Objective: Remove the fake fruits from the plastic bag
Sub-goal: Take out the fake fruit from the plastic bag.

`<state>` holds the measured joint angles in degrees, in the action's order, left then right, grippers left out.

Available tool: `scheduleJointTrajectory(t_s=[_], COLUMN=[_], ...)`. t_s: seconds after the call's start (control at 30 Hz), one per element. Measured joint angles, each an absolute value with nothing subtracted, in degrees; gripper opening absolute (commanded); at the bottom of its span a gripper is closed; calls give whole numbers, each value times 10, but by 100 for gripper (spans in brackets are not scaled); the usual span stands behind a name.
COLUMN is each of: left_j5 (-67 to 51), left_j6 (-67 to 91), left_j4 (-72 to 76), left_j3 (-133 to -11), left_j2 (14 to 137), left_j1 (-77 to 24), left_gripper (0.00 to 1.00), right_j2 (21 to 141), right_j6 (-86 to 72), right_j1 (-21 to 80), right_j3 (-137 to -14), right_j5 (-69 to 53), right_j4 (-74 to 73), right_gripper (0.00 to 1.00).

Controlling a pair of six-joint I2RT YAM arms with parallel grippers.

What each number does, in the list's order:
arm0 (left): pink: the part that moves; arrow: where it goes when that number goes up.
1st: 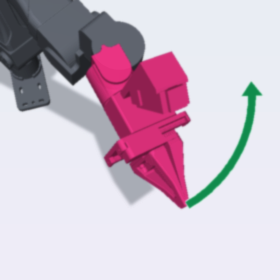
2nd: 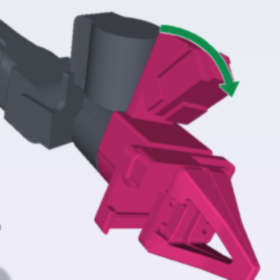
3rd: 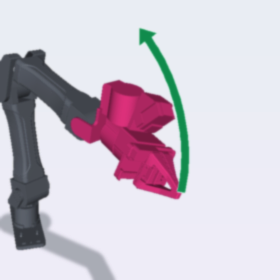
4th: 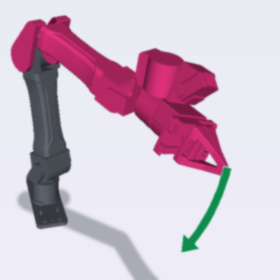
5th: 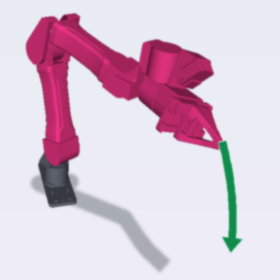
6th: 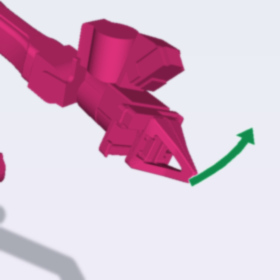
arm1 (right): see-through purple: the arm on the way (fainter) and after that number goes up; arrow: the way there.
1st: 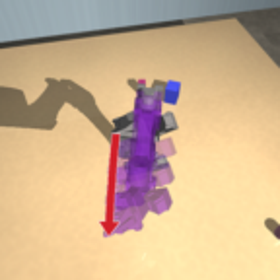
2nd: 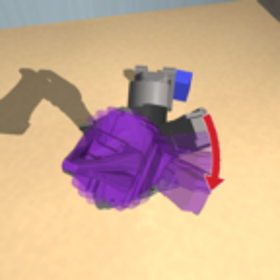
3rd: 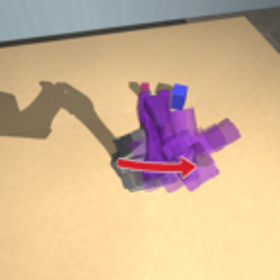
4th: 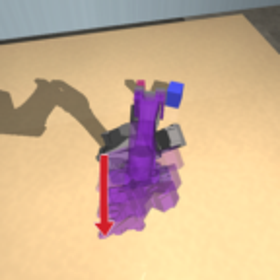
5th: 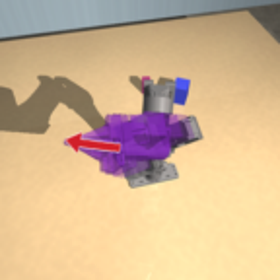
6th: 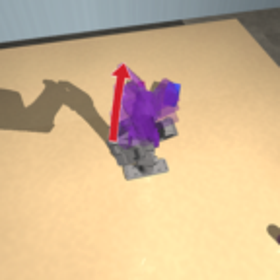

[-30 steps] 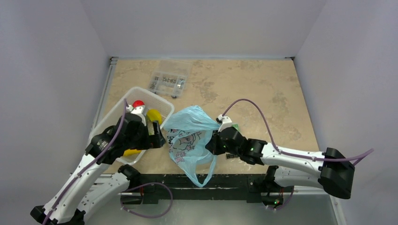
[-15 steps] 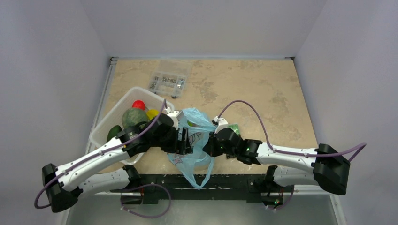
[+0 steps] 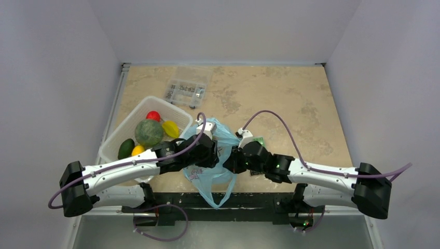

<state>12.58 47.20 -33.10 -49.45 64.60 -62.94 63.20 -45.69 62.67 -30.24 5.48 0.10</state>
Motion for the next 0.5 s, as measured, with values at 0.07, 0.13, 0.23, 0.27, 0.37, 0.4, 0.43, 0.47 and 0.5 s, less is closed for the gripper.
scheduleJointTrajectory(t_s=[0.07,0.13,0.23,0.27,0.37,0.4,0.43,0.47,0.5], left_j5=[144,166,203,214,246,260,273,288,296], left_j6=[474,474,473,474,473,472,471,469,469], left_j4=[-312,-291,-264,-258,-244,-239,-236,-236,-236], left_j3=[-488,-476,-457,-453,-451,-451,-452,-456,-459], left_j2=[646,646,651,655,667,672,679,691,701], left_j1=[-634,-634,-634,-634,-634,-634,-634,-634,-634], left_gripper=[37,36,36,36,41,44,46,48,50], right_j2=[624,617,609,606,595,591,588,587,585], right_j6=[-458,-460,-463,-464,-470,-471,-473,-474,-475], right_j1=[627,627,627,627,627,627,627,627,627], right_j3=[-302,-302,-302,-302,-301,-300,-298,-296,-295], right_j5=[48,44,34,32,28,27,24,23,21], right_j4=[2,4,6,7,12,15,17,18,18], right_gripper=[0,0,0,0,0,0,0,0,0])
